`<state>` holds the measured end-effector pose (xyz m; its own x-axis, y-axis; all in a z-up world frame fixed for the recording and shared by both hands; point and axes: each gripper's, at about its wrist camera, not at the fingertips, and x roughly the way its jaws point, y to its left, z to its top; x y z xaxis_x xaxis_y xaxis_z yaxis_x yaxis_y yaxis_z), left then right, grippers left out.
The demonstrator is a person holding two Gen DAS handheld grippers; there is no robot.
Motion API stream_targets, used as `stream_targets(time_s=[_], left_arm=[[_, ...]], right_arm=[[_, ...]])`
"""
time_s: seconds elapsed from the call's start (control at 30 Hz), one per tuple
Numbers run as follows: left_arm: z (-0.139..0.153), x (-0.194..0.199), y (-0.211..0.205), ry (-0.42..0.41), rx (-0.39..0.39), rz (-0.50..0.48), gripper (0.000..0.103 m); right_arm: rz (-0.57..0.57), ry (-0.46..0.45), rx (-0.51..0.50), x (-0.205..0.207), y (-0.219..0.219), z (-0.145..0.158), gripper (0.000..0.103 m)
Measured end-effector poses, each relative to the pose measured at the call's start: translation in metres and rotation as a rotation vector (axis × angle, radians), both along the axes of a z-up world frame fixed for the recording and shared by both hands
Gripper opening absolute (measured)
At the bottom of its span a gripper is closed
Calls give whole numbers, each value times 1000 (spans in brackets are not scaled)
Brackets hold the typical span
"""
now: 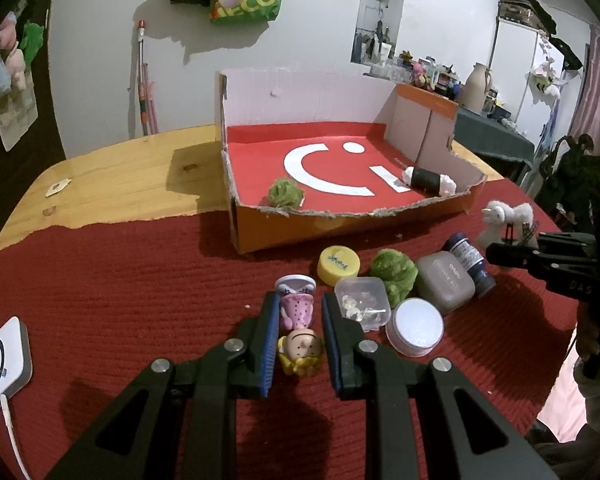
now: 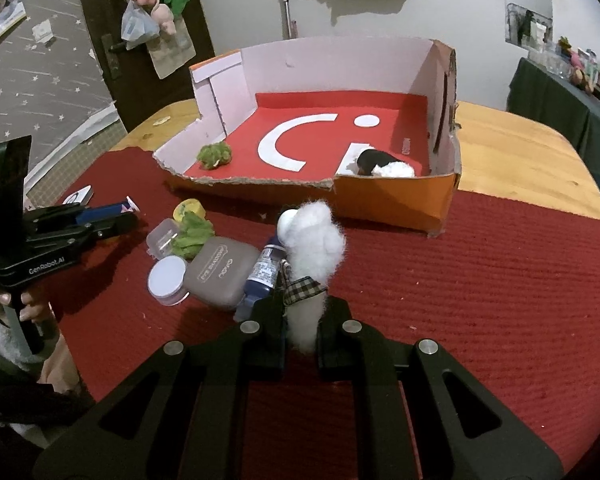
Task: Organize objects
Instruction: 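Lift both held toys and carry them over the red box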
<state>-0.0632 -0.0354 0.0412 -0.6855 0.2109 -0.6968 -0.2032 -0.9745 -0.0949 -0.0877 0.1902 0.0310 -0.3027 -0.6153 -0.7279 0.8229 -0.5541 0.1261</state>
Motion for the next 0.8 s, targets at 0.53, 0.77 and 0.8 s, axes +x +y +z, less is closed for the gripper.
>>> stream_targets(time_s=[0.53,0.77,0.8], left_arm=[[-18,-7,-2,-52,-9,20,22],[-19,-6,-1,-43,-15,22,23],[-19,-5,0,-40,-15,21,25]], right_arm=[[-45,70,112,0,-2,-16,14],[-94,117,134,-1,2,-15,62],[-103,142,136,1,3,-14,66]])
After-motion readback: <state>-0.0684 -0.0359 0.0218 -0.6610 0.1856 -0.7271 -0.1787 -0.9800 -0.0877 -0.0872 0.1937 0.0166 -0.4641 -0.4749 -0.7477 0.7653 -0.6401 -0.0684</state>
